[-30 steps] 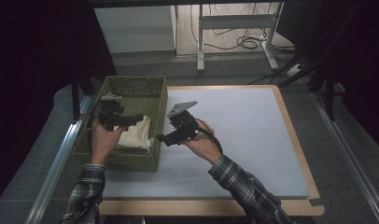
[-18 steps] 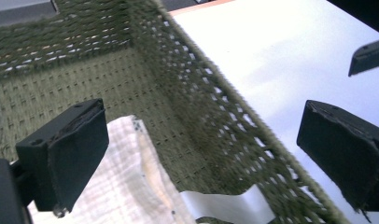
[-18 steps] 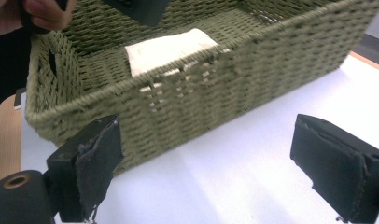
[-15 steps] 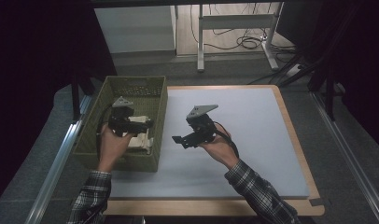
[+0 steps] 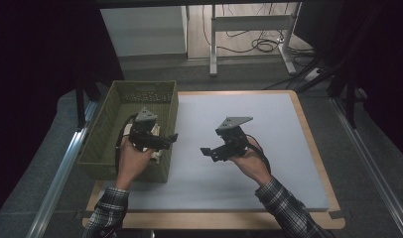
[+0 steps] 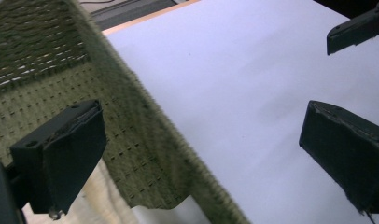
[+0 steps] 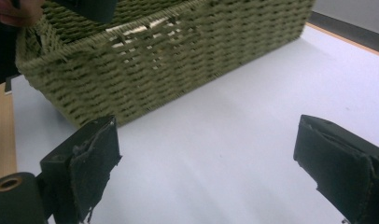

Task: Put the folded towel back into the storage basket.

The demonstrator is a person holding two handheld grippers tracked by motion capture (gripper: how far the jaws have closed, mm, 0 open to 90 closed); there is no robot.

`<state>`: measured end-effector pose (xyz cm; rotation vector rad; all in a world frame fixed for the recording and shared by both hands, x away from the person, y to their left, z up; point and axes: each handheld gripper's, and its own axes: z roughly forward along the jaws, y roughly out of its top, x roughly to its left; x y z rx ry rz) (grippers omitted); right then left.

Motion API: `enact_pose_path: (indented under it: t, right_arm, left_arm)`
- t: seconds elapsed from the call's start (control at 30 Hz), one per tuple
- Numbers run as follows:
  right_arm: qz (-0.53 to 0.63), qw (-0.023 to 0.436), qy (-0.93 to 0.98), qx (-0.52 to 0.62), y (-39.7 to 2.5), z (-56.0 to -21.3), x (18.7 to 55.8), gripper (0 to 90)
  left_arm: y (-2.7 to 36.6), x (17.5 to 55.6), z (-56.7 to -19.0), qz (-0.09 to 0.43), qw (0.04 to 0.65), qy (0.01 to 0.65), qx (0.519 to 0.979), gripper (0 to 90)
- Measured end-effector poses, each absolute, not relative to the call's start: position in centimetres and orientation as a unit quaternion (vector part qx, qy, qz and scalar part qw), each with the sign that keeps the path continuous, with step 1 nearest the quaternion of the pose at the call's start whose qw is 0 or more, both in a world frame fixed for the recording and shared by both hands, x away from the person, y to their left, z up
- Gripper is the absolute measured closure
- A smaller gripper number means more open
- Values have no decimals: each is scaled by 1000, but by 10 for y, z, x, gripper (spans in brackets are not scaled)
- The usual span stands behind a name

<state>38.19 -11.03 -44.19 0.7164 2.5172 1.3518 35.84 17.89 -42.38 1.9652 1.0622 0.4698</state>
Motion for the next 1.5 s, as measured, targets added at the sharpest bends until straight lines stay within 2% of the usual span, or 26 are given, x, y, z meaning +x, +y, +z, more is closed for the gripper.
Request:
enact_pose_path:
  t: [0.3,0.57,0.73,0.83,1.3,1.5]
  right_arm:
    - [452,106,848,256,-140,-447,376,70]
    - [449,112,845,267,-164,-451,370,70]
    - [447,116,843,276,-181,-456,366,70]
    - [448,117,841,281,-189,-457,365,71]
    - [450,134,825,314,-245,-463,350,70]
    - [448,141,822,322,-260,-465,342,70]
  left_arm:
    - [150,353,-421,188,411,397,799,6]
    - [123,351,-424,166,423,381,805,5]
    - [106,344,-424,184,425,366,807,4]
    - [101,342,-424,169,437,364,805,3]
    - [64,335,-452,130,460,346,807,2]
    - [58,326,-461,146,459,338,809,2]
